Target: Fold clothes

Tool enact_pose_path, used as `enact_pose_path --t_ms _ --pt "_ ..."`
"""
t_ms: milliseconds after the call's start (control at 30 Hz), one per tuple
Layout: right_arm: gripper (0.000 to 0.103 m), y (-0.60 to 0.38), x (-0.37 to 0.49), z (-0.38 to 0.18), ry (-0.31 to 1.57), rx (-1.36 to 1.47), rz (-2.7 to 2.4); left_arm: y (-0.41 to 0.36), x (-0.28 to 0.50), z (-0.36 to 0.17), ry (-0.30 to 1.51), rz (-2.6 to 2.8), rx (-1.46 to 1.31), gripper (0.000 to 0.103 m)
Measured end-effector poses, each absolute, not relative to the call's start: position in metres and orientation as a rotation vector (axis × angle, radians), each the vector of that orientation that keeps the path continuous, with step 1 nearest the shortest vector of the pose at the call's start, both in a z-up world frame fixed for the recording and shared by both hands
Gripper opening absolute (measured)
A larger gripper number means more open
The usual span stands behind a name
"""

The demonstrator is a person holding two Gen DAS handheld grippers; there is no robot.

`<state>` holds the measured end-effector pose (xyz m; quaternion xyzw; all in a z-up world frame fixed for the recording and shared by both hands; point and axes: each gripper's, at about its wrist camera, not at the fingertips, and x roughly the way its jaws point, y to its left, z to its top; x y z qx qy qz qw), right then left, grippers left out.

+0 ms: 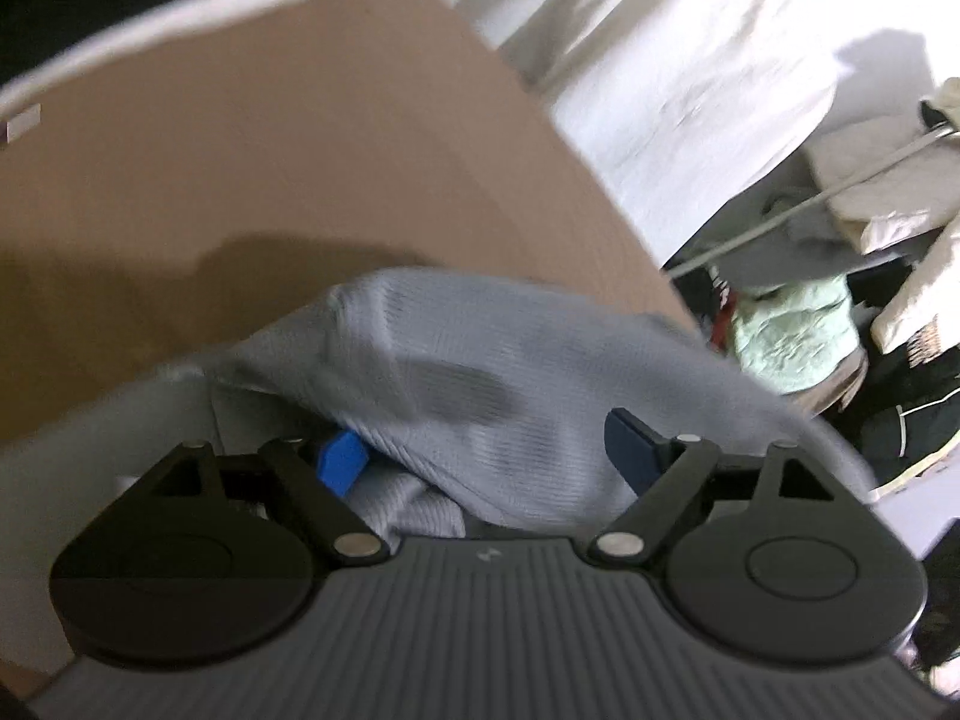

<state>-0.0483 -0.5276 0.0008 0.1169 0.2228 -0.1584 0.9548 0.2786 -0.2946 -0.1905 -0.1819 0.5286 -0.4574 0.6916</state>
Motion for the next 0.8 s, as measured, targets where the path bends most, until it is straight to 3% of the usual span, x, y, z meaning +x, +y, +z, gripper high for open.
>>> enact_pose_path --t_ms 67,133,200,233,333,433,667,800 --pt "0.012 -0.526 -0.061 0.014 0.428 0.241 -0.287 -0.295 0.274 -0.189 1.168 -0.997 -0.442 0.082" --pt "0.012 -0.521 -0.074 0.026 0.410 0.235 -0.235 -0.294 0.276 -0.187 1.176 -0.992 -0.565 0.072" --pt "0.012 -0.518 -0.085 0.036 0.393 0.246 -0.181 -0.297 0.274 -0.175 1.163 -1.044 -0.586 0.020" --pt "0.013 -0.518 -0.090 0.041 0.385 0.260 -0.153 -0.298 0.270 -0.163 1.121 -1.067 -0.537 0.012" --pt "0.014 -0.517 -0.096 0.044 0.438 0.307 -0.013 -0.284 0.251 -0.126 0.946 -1.060 -0.422 0.011" --pt "0.014 -0.511 -0.085 0.019 0.628 0.370 0.193 -0.248 0.235 -0.094 0.863 -1.031 -0.411 0.011" --pt "0.014 -0.458 -0.038 -0.063 1.143 0.395 0.537 -0.234 0.210 -0.079 1.010 -1.033 -0.045 0.013" --pt "0.017 -0.434 -0.022 -0.092 1.348 0.363 0.671 -0.237 0.224 -0.087 1.076 -1.064 -0.107 0.032"
